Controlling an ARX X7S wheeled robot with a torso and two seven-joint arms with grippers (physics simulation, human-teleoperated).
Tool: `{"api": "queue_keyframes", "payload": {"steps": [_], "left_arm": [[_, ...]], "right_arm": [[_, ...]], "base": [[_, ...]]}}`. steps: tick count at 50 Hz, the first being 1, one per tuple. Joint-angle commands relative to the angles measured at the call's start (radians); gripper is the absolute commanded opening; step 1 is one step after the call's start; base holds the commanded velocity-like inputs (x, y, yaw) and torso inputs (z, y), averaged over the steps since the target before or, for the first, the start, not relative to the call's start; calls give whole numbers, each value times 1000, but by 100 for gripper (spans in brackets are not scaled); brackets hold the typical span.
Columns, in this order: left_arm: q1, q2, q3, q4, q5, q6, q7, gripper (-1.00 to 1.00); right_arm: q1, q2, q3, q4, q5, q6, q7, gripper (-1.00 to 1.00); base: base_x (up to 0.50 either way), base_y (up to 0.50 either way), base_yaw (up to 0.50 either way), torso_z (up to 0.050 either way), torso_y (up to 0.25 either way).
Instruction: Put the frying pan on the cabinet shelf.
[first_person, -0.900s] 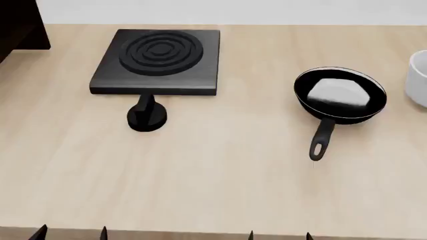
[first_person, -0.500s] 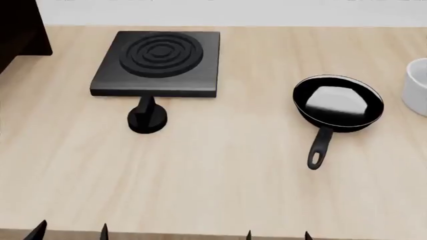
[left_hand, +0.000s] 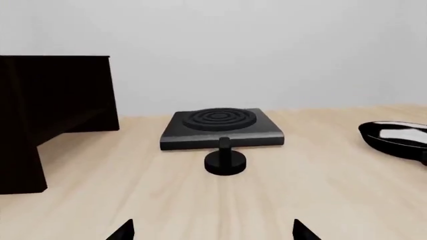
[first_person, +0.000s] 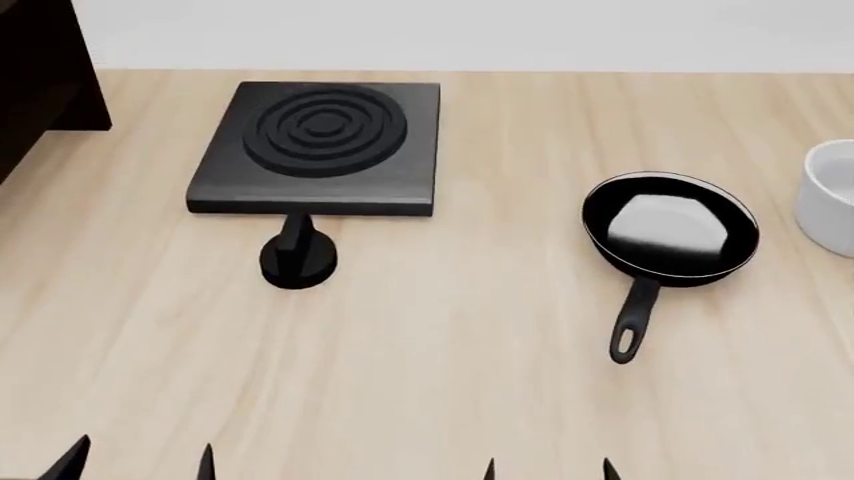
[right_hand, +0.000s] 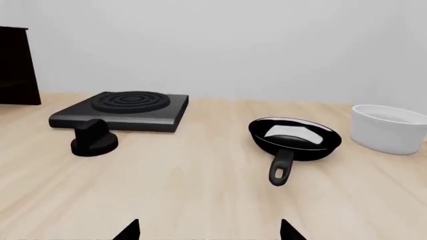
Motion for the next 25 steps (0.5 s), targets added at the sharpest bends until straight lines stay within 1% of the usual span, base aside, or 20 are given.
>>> {"api": "queue_keyframes", "payload": {"steps": [1,10,12,13,14,21,25], "left_arm": [[3,-14,14,9,-12,5,-19,100],[1,-23,25,-1,-19,17,-32,100],[3,-29,32,20,15,3,-54,100],[1,-26,25,17,-4,3,-53,100],[4,-23,15,21,-44,10,-39,100],[-1,-34,35,15,-19,-3,-55,100],[2,-38,38,30,-19,-3,-63,100]], "right_arm": [[8,14,-18,34,11,-29,13,100],[-10,25,-33,-35,21,20,31,100],[-15,30,-39,-55,14,31,36,100],[-18,31,-38,-65,19,37,38,100],[-17,32,-36,-69,23,37,40,100],[-16,39,-45,-85,21,58,54,100],[-17,44,-48,-89,22,51,60,100]], "base": [[0,0,0,50,0],[0,0,0,50,0],[0,0,0,50,0],[0,0,0,50,0],[0,0,0,0,0],[0,0,0,0,0],[281,157,0,0,0]]}}
